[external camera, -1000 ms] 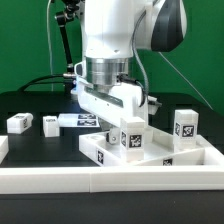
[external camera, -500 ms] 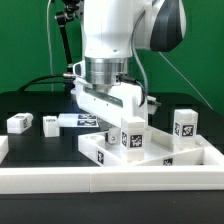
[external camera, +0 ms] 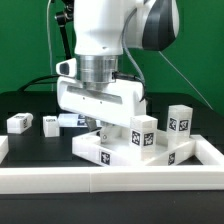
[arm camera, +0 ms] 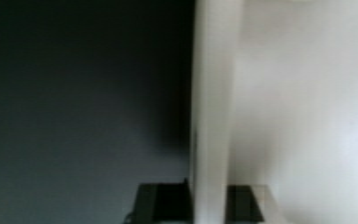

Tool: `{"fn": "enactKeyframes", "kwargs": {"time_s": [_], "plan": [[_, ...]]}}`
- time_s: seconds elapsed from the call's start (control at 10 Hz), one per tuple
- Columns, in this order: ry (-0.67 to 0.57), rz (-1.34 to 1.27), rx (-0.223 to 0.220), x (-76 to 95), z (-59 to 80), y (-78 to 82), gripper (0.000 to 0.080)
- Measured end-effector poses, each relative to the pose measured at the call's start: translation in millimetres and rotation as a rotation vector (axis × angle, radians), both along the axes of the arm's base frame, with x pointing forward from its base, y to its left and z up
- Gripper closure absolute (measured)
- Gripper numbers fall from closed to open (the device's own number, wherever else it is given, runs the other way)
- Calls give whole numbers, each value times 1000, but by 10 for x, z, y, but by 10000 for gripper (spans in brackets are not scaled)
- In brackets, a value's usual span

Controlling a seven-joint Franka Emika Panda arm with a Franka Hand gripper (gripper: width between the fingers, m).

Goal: Assemble square table

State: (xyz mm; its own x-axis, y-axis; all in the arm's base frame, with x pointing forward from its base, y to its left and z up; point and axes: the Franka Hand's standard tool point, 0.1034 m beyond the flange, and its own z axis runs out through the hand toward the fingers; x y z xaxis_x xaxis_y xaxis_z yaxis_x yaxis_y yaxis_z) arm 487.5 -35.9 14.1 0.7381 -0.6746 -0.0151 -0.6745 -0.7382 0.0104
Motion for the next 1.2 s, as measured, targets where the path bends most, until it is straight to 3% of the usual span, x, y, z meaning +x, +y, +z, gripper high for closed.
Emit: {"fn": "enactKeyframes", "kwargs": {"time_s": [0.2,1.2], "plan": [[-1,169,7,70,32,-84,736],[10,785,5,55,26,-147,737]]}}
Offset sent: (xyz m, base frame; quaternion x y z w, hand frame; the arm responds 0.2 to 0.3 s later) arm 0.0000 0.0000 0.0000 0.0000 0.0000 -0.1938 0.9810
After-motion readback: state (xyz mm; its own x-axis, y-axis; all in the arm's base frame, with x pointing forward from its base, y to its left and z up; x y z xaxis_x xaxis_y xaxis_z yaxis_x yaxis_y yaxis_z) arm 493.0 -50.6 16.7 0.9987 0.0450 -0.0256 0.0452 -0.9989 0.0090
